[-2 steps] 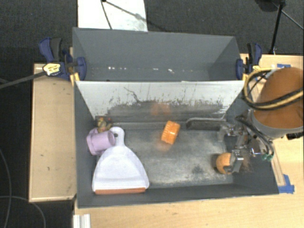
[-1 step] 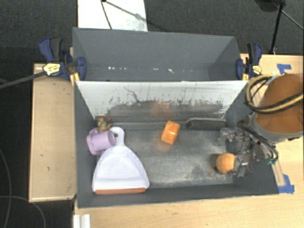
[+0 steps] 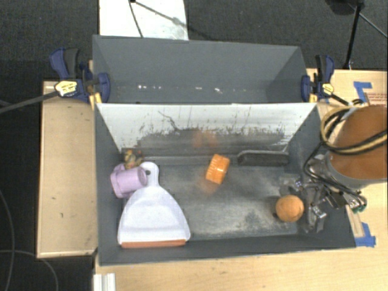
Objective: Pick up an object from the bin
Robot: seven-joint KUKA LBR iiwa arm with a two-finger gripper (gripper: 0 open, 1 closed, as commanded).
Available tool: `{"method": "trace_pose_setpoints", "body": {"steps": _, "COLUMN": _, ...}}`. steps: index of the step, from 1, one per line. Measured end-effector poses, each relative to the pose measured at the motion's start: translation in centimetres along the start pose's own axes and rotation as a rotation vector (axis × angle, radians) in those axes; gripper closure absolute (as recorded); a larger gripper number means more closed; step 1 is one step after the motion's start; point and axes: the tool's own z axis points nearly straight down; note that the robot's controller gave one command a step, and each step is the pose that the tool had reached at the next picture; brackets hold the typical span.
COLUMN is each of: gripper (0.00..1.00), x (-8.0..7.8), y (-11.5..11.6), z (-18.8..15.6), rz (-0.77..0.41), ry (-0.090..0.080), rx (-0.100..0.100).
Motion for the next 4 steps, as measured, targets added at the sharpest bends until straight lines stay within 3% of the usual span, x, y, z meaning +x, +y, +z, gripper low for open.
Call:
{"method": "trace_pose_setpoints", "body": {"steps": 1, "gripper": 1.0, "x": -1.6, "y": -2.4, "z": 5.5, "rz": 0.263, "ry": 0.001, "rx": -0.001}}
{"method": "trace_pose_setpoints", "body": {"steps": 2, "gripper": 1.0, "x": -1.6, "y": -2.4, "z": 5.5, "rz": 0.262, "ry": 0.001, "rx": 0.0}}
{"method": "trace_pose_setpoints", "body": {"steps": 3, "gripper": 1.0, "x": -2.1, "y": -2.1, "z": -3.6, "rz": 0.266, "ry": 0.001, "rx": 0.0}}
{"method": "trace_pose_setpoints", "body": {"steps": 4, "gripper": 1.0, "x": -2.1, "y": -2.1, "z": -3.6, "rz": 0.266, "ry": 0.001, "rx": 0.0}}
